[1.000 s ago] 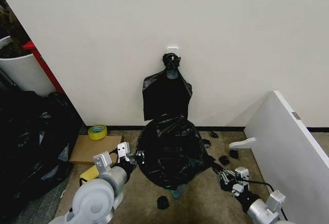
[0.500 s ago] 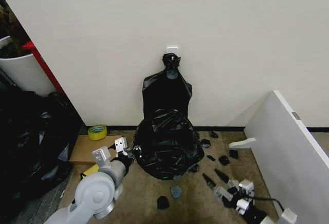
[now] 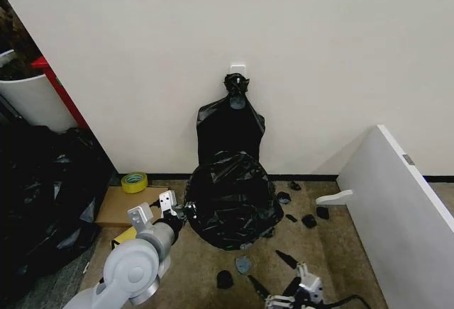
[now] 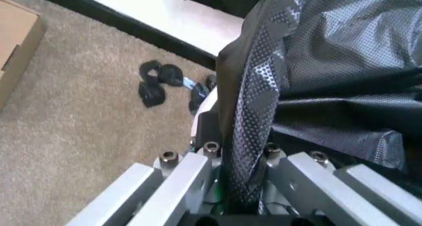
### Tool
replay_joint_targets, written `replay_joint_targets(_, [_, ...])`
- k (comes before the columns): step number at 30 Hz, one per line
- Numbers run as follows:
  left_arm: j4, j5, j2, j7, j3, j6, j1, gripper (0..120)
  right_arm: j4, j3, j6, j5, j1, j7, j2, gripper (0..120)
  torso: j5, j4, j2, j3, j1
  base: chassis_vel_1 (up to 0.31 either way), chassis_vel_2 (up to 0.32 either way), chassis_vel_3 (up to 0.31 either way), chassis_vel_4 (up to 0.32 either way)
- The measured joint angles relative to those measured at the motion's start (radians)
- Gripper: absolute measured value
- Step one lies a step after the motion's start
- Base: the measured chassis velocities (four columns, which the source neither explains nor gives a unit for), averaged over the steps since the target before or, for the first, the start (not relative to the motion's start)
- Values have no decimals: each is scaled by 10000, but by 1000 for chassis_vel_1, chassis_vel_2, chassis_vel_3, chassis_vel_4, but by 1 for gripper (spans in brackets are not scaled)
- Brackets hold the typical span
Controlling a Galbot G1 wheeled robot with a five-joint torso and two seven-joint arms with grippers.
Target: Place the garbage bag over the trash bin.
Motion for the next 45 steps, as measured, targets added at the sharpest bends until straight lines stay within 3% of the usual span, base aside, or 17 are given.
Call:
replay_joint_targets(7, [-53,-11,-56,-25,59,54,81,0,-319,-941,-361,-345,919,622,157,94,0,0,0,0,0,0,0,0,0])
replay_joint_targets(13, [-152,-17,-74,-20,51,162,149,0,-604,-1193,-651,-25,1340,1439,198,69,-1,0,0,0,0,0,0,0,0])
replay_joint_targets(21, [-189,-41,-94,-18,50,186,160,0,-733,-1320,-750,14,1521,1655,183,46,0,0,0,0,0,0,0,0,0])
replay_joint_targets(22, [-213,-52,-110,-18,58,186,161,0,-767,-1323,-753,-14,1549,1667,172,37,0,0,0,0,0,0,0,0,0])
replay_joint_targets(32, [-389,-198,-104,-80,54,235,250,0,-942,-1414,-774,-211,1689,1657,116,0,0,0,0,0,0,0,0,0,0])
replay_joint_targets(45, [-526,-452,-249,-159,101,276,310,0,-1519,-1224,-985,-441,1899,1524,163,0,0,-1,0,0,0,0,0,0,0])
